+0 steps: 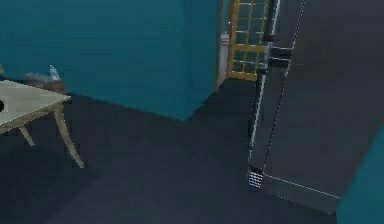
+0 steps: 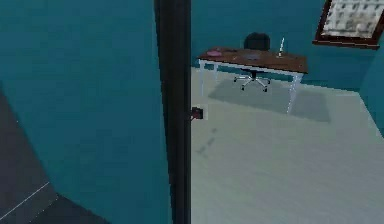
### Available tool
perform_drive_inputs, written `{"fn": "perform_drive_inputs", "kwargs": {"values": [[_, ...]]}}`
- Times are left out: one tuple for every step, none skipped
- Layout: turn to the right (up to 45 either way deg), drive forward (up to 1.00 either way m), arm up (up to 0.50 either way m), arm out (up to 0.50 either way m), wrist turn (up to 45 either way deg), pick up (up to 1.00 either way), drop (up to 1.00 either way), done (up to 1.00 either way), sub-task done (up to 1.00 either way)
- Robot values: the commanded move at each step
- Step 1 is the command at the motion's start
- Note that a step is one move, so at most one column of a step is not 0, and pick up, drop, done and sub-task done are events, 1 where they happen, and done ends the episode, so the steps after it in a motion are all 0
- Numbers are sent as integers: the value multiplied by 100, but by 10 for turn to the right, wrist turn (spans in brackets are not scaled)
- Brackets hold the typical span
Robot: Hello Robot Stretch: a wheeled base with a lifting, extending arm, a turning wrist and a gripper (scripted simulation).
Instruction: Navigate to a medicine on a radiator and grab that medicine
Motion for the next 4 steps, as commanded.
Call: {"fn": "perform_drive_inputs", "kwargs": {"values": [[0,100,0,0,0,0,0,0,0],[60,0,0,0,0,0,0,0,0],[0,45,0,0,0,0,0,0,0],[210,0,0,0,0,0,0,0,0]]}}
